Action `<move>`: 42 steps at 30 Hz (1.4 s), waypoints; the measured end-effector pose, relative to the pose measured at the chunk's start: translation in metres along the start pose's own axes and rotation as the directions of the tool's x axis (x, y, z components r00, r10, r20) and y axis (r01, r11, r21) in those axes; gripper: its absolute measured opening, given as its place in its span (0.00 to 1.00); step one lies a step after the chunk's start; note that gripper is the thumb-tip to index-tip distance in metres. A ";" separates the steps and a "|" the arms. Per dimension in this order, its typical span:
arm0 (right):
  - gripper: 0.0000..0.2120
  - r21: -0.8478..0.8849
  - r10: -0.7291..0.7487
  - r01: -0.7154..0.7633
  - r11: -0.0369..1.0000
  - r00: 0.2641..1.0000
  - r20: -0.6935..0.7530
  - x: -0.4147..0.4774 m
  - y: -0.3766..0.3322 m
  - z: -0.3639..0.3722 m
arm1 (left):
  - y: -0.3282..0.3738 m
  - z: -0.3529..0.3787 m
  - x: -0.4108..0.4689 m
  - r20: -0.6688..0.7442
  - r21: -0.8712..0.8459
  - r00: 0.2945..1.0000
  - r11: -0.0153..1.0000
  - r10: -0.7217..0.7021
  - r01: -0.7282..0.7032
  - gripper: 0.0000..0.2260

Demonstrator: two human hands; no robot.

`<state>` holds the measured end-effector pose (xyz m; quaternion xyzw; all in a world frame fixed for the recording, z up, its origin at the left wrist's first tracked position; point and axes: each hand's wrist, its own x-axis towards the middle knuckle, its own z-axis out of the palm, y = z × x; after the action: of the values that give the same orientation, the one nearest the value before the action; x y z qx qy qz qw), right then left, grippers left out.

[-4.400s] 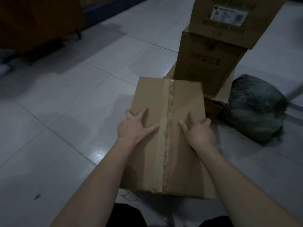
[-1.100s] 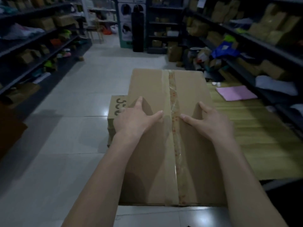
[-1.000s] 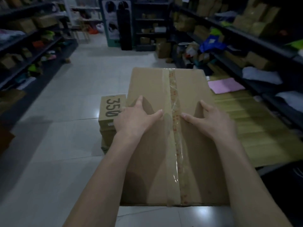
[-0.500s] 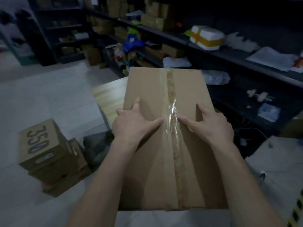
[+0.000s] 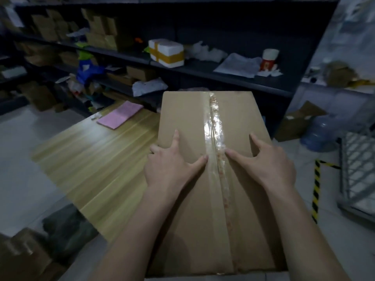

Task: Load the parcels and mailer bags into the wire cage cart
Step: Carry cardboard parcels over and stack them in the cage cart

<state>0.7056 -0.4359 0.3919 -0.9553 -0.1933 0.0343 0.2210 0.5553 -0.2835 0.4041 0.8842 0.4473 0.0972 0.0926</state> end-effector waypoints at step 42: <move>0.53 0.279 0.856 -0.853 0.440 0.306 -0.416 0.042 0.210 -0.122 | 0.403 0.096 0.081 0.116 -0.262 0.279 0.300 0.953 -0.917 0.42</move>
<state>0.8369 -0.6438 0.4107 -0.8824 0.4066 -0.1029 0.2132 0.9386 -0.4598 0.4193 0.9725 -0.1816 0.0528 0.1362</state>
